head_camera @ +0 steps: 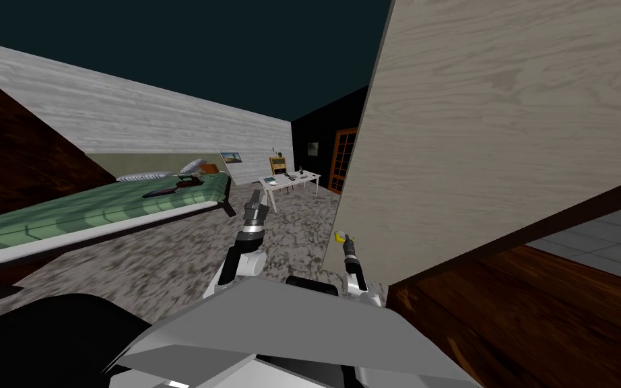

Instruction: Push the door open

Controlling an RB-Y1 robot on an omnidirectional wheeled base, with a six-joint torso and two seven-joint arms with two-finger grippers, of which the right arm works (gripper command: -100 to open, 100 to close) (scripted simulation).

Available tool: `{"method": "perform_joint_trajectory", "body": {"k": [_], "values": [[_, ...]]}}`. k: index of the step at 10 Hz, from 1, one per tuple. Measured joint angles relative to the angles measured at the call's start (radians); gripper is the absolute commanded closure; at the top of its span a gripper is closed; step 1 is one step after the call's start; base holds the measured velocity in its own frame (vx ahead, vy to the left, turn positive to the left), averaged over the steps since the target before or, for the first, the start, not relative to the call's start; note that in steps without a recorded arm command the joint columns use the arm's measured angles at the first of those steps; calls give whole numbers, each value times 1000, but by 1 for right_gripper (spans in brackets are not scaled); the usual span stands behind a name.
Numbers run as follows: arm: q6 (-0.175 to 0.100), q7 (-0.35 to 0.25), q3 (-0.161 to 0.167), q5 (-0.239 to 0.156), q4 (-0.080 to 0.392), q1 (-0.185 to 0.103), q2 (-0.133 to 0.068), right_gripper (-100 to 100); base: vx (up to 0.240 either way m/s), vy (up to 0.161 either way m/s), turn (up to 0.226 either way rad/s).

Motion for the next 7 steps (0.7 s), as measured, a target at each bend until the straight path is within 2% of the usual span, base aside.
{"method": "perform_joint_trajectory", "body": {"k": [1, 2, 6, 7], "values": [[16, 6, -12, -4, -23, 12, 0, 100, 156, 95, -50], [16, 10, -23, -8, -19, 10, -1, 100, 162, 95, -64], [-5, 18, -66, -23, 12, -3, -1, 100, 167, 95, -56], [-7, 20, -77, -27, 14, -5, -3, 100, 64, 41, -47]]}}
